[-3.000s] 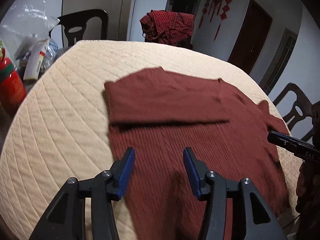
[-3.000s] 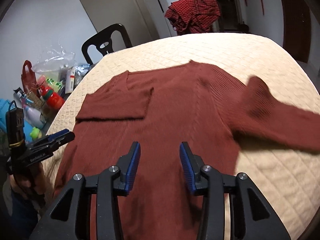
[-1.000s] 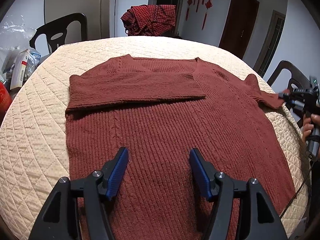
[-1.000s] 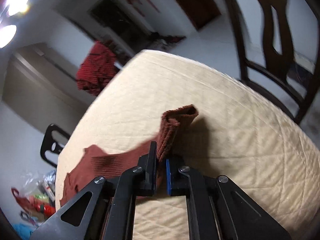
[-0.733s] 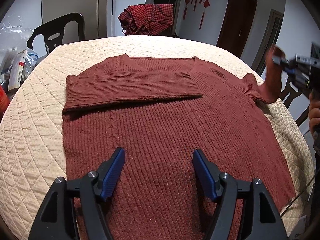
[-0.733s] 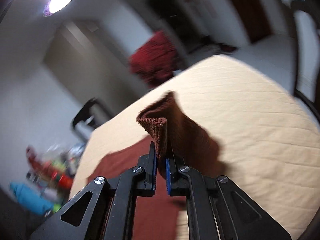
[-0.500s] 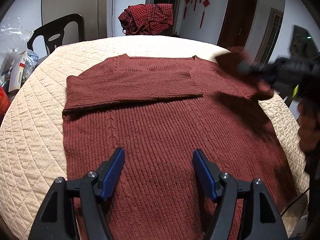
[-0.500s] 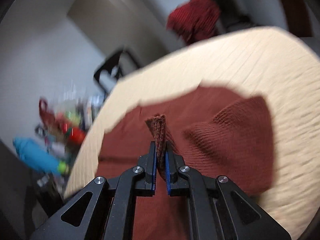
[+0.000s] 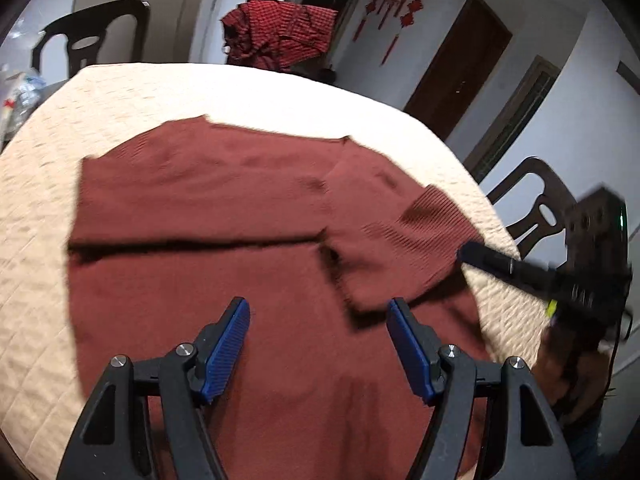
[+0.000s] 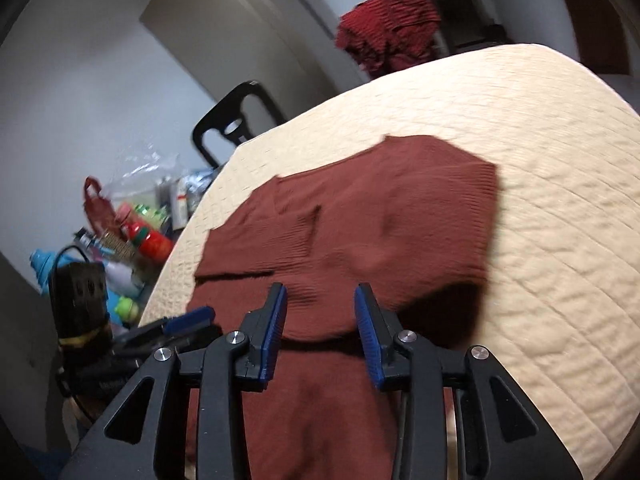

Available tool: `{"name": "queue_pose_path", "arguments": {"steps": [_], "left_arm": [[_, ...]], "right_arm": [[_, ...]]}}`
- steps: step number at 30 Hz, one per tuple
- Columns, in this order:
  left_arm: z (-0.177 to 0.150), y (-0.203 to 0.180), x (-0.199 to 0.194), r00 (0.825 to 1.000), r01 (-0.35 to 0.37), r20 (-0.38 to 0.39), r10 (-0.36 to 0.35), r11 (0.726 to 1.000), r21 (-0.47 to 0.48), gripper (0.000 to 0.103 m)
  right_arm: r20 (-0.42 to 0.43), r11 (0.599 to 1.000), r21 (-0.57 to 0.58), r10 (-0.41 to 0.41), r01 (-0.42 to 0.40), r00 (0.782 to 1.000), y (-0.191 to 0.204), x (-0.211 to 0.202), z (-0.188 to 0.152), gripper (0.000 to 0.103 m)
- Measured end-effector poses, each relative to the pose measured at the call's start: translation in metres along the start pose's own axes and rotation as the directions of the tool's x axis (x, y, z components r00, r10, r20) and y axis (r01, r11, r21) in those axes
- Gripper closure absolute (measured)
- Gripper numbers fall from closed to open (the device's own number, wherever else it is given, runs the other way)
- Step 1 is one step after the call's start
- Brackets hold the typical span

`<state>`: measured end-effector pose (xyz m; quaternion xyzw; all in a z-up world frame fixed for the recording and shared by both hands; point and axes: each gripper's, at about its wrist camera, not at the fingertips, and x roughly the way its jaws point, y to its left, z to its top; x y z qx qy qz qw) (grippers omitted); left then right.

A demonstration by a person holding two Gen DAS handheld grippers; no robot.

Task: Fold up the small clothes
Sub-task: 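Fold the held sleeve across the body toward the left tool, release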

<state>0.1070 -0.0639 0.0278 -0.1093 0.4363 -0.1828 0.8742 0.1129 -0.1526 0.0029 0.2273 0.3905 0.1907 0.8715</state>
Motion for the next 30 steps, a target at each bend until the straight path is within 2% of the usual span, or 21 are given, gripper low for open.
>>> {"name": "queue_pose_path", "arguments": {"steps": [3,7,8,10,11,13,17,21,23,26,30], "left_arm": [[0.015,-0.011,0.022,1.0,0.017,-0.007,-0.017,1.0,0.004,0.036],[0.026,-0.018,0.051,0.999,0.008,-0.049,-0.008,1.0,0.004,0.052],[0.025,-0.019,0.057,0.998,0.006,-0.065,-0.005,1.0,0.006,0.06],[0.024,-0.022,0.062,0.998,-0.02,-0.056,0.021,1.0,0.019,0.068],[0.024,-0.024,0.063,0.998,-0.022,-0.062,0.024,0.999,0.026,0.082],[0.025,-0.025,0.061,0.997,-0.003,-0.071,0.005,1.0,0.024,0.095],[0.044,-0.034,0.035,0.999,0.031,0.01,-0.031,0.997,0.075,0.097],[0.071,-0.029,0.011,0.994,0.037,0.102,-0.047,0.994,0.104,0.097],[0.078,-0.017,0.012,0.995,0.024,0.097,-0.033,0.996,0.089,0.097],[0.082,0.006,0.03,0.999,-0.01,0.047,0.008,0.999,0.05,0.097],[0.071,0.03,0.055,0.998,-0.058,-0.027,0.058,0.998,0.009,0.097]], "right_arm": [[0.012,0.999,0.05,-0.007,0.006,1.0,-0.014,-0.008,-0.005,0.067],[0.037,0.997,0.079,-0.02,0.017,0.999,-0.024,-0.019,-0.01,0.067],[0.039,0.997,0.08,-0.02,0.017,0.999,-0.025,-0.021,-0.012,0.067],[0.038,0.997,0.082,-0.021,0.017,0.999,-0.028,-0.022,-0.013,0.067],[0.035,0.997,0.08,-0.021,0.018,0.999,-0.028,-0.021,-0.014,0.067],[0.028,0.997,0.081,-0.024,0.021,0.999,-0.031,-0.019,-0.015,0.067],[0.012,0.997,0.073,-0.035,0.034,0.999,-0.033,-0.01,-0.014,0.067],[0.006,0.997,0.046,-0.056,0.056,0.998,-0.029,-0.006,-0.01,0.067],[-0.002,0.997,0.039,-0.073,0.073,0.997,-0.029,-0.004,-0.01,0.067],[-0.019,0.995,0.031,-0.099,0.1,0.995,-0.032,0.0,-0.01,0.067],[-0.028,0.994,0.031,-0.105,0.106,0.994,-0.035,0.001,-0.012,0.067]]}}
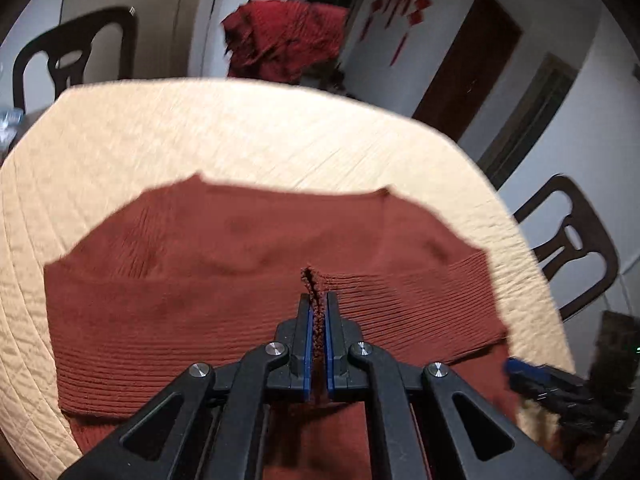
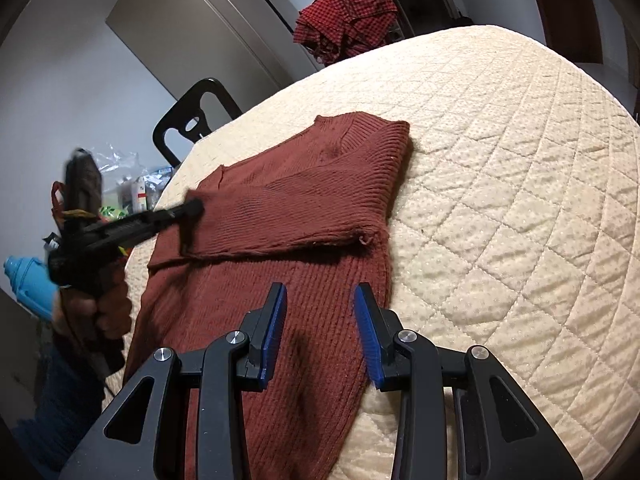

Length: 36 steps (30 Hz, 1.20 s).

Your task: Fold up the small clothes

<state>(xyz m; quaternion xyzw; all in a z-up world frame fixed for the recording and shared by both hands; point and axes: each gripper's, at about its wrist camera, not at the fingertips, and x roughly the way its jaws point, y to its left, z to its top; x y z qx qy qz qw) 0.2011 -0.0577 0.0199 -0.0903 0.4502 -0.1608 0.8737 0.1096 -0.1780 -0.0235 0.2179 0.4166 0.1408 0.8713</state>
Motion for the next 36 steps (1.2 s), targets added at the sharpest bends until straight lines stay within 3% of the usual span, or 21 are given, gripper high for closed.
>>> {"name": "queue_pose_path", "arguments": {"steps": [4,8,11,13,14,18,20,26,28,29,33,36], "left_arm": [[-0.008,0.01,-0.001,1.0,-0.031,0.003,0.031,0.999,-0.025,0.095],[-0.009,0.008,-0.025,0.994,-0.066,0.081,0.067,0.998,-0.014,0.094],[-0.012,0.0,-0.037,0.992,-0.057,0.11,0.056,0.998,0.014,0.089],[-0.016,-0.009,-0.033,0.994,-0.036,0.1,0.031,0.998,0.046,0.089],[-0.016,-0.012,-0.03,0.996,-0.027,0.091,0.021,0.998,0.064,0.089],[-0.024,-0.012,0.0,0.999,-0.038,0.009,0.038,0.995,0.089,0.089],[-0.025,-0.008,-0.001,0.999,-0.023,0.03,0.02,0.996,0.09,0.089],[-0.015,-0.011,-0.013,0.997,-0.053,0.064,0.047,0.993,0.105,0.088],[-0.006,-0.011,-0.011,0.996,-0.061,0.076,0.054,0.994,0.096,0.08],[-0.002,-0.01,-0.007,0.995,-0.065,0.078,0.058,0.994,0.091,0.076],[0.005,-0.001,0.018,0.994,-0.101,0.041,0.099,0.993,0.064,0.076],[0.005,0.004,0.017,0.995,-0.087,0.049,0.084,0.995,0.057,0.075]], "right_arm": [[0.0,1.0,-0.007,-0.004,0.004,1.0,0.0,-0.004,0.0,0.067],[0.041,1.0,-0.029,-0.011,0.012,0.999,0.003,-0.014,0.003,0.067],[0.075,0.999,-0.045,-0.024,0.027,0.997,0.005,-0.017,0.01,0.067],[0.083,0.997,-0.062,-0.043,0.048,0.996,0.007,-0.014,0.017,0.072],[0.082,0.996,-0.067,-0.045,0.05,0.996,0.009,-0.011,0.018,0.08],[0.042,0.989,-0.099,-0.111,0.114,0.993,0.007,0.012,0.026,0.086],[0.009,0.985,-0.092,-0.144,0.145,0.989,0.0,0.021,0.024,0.097],[0.027,0.985,-0.102,-0.14,0.142,0.99,0.001,0.01,0.027,0.097],[0.039,0.984,-0.106,-0.141,0.145,0.989,0.005,0.011,0.037,0.097],[0.043,0.983,-0.109,-0.143,0.147,0.989,0.007,0.015,0.043,0.097],[0.04,0.98,-0.09,-0.174,0.177,0.984,-0.001,0.036,0.064,0.097],[0.018,0.978,-0.064,-0.198,0.199,0.98,-0.012,0.047,0.07,0.096]]}}
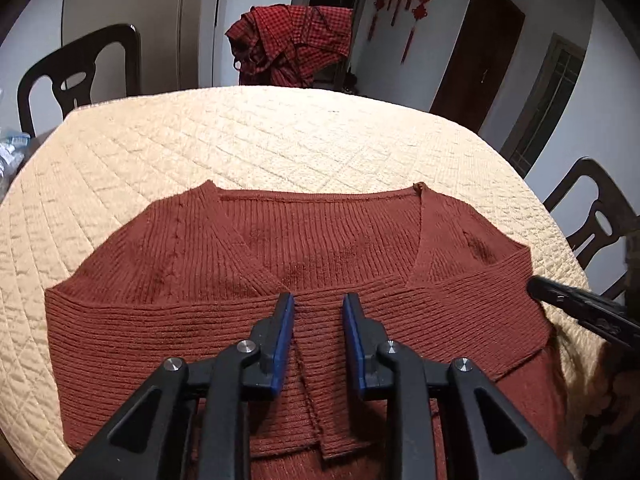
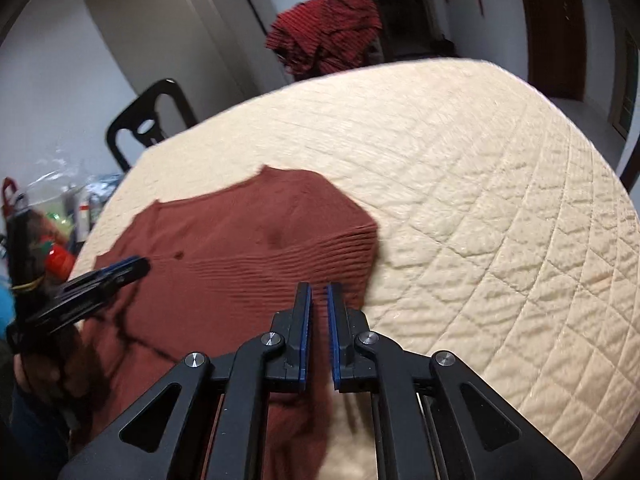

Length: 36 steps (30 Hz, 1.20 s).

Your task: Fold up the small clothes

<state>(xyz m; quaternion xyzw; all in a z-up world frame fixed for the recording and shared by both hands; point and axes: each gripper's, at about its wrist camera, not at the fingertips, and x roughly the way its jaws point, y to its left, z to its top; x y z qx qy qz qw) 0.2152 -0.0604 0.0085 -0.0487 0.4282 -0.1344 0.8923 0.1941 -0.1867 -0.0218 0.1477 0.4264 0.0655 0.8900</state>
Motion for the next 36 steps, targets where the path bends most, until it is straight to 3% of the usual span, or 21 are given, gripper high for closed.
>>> {"name": "queue_pose_path", "arguments": {"steps": [8,12,14,19,24,36], "left_arm": [[-0.028,0.011,-0.045,0.999,0.007,0.041,-0.008,1.0,0.028,0.075],[-0.041,0.024,-0.039,0.998,-0.059,0.007,0.059,0.998,0.022,0.075],[-0.044,0.028,-0.044,0.999,-0.046,0.015,0.046,0.999,-0.001,0.075],[-0.054,0.037,-0.069,0.993,-0.097,0.075,0.096,0.995,0.008,0.075],[-0.057,0.069,-0.062,0.989,-0.138,0.049,0.141,0.988,-0.069,0.075],[-0.076,0.065,-0.103,0.991,-0.085,0.095,0.093,0.993,-0.077,0.075]], "right_arm": [[0.006,0.994,-0.094,0.051,-0.05,0.999,0.024,-0.032,-0.026,0.094],[-0.022,0.991,-0.129,0.029,-0.031,0.999,0.028,-0.022,-0.039,0.094],[-0.026,0.993,-0.115,0.026,-0.028,0.999,0.028,-0.026,-0.037,0.094],[-0.004,0.991,-0.13,0.021,-0.022,1.0,0.03,-0.04,-0.041,0.094],[-0.038,0.995,-0.102,0.009,-0.013,0.999,0.021,-0.028,-0.046,0.093],[-0.005,0.992,-0.122,0.025,-0.026,1.0,0.031,-0.063,-0.061,0.093]]}}
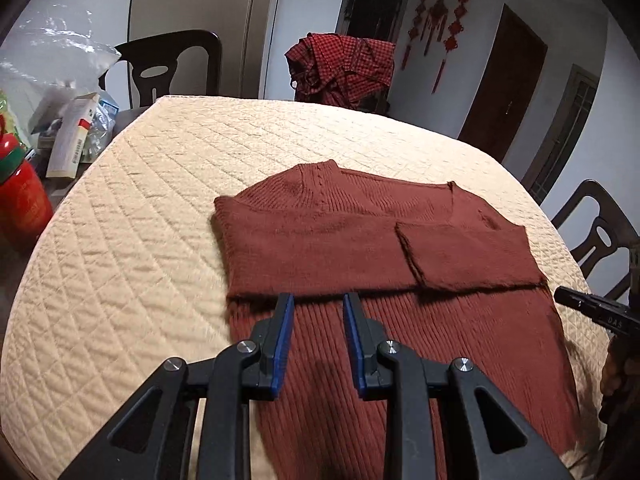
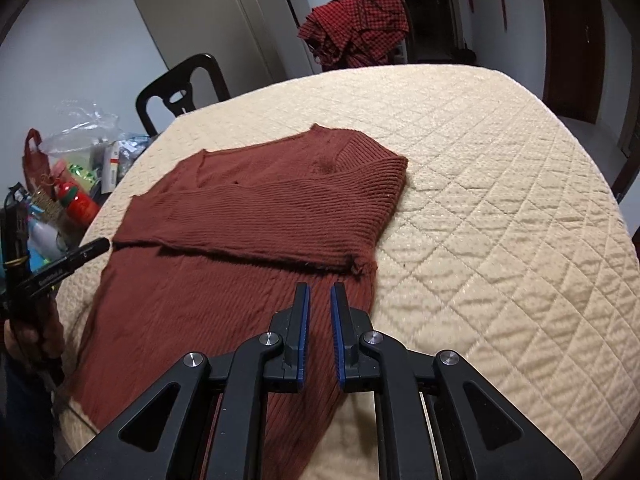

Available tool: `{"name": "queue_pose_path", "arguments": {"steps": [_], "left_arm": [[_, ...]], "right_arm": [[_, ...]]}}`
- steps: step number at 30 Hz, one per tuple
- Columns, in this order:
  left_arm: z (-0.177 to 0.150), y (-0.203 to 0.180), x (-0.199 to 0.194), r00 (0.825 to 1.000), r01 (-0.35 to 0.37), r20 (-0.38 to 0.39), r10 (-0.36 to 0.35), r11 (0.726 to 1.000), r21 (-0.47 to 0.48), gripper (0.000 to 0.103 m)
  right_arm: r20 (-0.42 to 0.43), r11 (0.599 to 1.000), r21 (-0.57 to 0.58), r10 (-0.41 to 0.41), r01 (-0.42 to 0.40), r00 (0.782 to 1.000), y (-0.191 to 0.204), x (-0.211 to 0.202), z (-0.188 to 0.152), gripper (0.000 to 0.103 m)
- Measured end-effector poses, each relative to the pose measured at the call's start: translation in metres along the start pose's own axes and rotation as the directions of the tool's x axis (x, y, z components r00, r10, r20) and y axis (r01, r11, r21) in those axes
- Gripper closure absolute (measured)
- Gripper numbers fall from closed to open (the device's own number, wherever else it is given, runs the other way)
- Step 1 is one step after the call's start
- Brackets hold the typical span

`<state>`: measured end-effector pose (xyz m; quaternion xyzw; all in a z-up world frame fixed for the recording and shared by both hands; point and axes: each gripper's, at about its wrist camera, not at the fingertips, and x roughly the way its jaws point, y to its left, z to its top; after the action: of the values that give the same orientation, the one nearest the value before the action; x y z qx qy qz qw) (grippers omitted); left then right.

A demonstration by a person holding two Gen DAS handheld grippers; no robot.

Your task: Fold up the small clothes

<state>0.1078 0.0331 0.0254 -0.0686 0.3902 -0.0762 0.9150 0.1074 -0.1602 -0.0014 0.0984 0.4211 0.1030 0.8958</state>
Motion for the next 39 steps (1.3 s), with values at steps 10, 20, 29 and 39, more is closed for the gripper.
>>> {"name": "queue_pose_path", "arguments": {"steps": [10,20,29,39], "left_arm": [[-0.031,-0.005,-0.047,0.999,-0.01,0.043,0.01,1.0,0.009,0.057],[-0.07,0.004,-0.06,1.0,-0.004,0.004,0.004,1.0,-0.026,0.056],[-0.094,0.009,-0.057,0.998,0.032,-0.043,-0.036,0.996,-0.086,0.056],[-0.114,0.003,-0.066,0.992,0.108,-0.049,-0.117,0.984,-0.143,0.056]], "right_arm": [[0.033,0.999,-0.007,0.041,-0.041,0.999,0.012,-0.035,-0.021,0.079],[-0.001,0.997,0.007,0.077,-0.077,0.997,0.013,-0.05,-0.061,0.067],[-0.046,0.988,0.096,0.125,-0.12,0.991,0.004,-0.04,-0.087,0.067],[-0.059,0.966,0.147,0.221,-0.211,0.973,0.008,-0.043,-0.104,0.066]]}}
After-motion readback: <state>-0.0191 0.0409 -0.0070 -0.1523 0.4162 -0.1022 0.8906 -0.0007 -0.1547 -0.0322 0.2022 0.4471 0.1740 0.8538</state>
